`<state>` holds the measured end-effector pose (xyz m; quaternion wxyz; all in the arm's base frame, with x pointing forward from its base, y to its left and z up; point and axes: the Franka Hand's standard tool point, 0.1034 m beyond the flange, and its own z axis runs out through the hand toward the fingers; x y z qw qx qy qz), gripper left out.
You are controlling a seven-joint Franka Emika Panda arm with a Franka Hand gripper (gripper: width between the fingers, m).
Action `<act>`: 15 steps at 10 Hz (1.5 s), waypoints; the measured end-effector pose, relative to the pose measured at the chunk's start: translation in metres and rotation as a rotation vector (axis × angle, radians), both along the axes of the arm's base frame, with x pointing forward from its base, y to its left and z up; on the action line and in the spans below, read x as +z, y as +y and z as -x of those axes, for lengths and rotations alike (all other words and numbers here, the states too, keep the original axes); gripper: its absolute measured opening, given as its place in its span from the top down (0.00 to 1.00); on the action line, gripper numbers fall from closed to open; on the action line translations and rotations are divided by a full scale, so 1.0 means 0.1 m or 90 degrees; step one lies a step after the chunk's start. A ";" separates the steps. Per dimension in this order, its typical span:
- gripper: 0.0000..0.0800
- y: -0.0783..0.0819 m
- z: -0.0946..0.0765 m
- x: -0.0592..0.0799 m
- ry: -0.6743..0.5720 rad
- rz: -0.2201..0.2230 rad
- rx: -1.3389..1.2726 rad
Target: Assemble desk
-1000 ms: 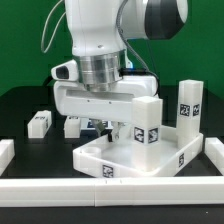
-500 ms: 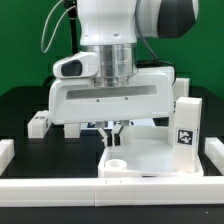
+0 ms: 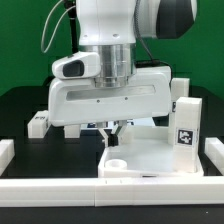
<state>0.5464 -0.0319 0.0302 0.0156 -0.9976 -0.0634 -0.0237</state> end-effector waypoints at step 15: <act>1.00 -0.07 -0.04 0.00 -0.002 -0.015 -0.130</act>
Offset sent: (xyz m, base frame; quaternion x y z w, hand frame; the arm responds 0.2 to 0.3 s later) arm -0.0039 -0.0047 -0.0120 0.0269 0.0284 0.0916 0.9950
